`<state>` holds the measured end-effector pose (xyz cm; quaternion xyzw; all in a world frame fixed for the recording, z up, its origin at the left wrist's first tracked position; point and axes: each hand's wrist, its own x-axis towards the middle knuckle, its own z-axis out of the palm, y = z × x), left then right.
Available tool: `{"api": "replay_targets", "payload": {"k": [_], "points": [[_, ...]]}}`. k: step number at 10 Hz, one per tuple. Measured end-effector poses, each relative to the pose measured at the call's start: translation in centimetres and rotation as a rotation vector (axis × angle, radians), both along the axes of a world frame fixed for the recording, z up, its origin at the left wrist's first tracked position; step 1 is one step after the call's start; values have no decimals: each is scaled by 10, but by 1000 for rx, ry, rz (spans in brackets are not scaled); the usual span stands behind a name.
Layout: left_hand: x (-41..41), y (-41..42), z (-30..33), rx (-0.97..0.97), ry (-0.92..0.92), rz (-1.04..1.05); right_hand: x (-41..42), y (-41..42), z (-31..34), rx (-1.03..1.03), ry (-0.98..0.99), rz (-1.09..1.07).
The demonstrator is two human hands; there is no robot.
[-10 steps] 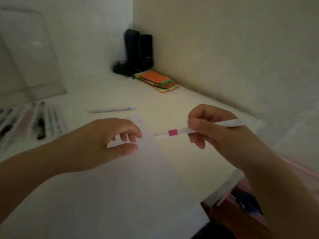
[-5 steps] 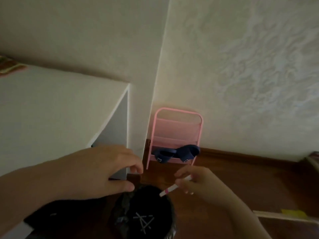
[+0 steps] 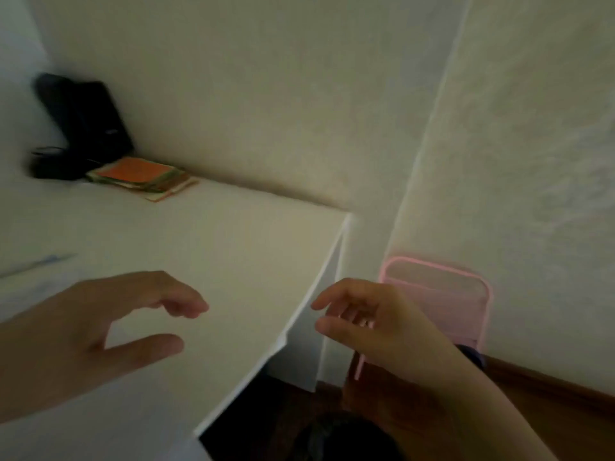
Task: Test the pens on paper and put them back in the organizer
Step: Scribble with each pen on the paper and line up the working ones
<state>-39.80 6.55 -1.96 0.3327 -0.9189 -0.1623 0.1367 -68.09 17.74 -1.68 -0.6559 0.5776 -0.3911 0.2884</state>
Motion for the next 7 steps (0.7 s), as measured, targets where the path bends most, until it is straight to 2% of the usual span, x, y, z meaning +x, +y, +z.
{"api": "replay_targets", "payload": {"k": [1, 2, 3, 5, 7], "points": [[78, 17, 23, 13, 78, 186, 62, -37, 22, -31, -2, 245], [152, 31, 33, -31, 107, 322, 129, -77, 32, -59, 126, 454], [213, 41, 31, -15, 175, 494, 197, -116, 34, -40, 267, 577], [268, 29, 19, 29, 276, 655, 297, -186, 24, -68, 451, 613], [264, 6, -9, 25, 351, 641, 337, -228, 8, -262, 776, 472]]}}
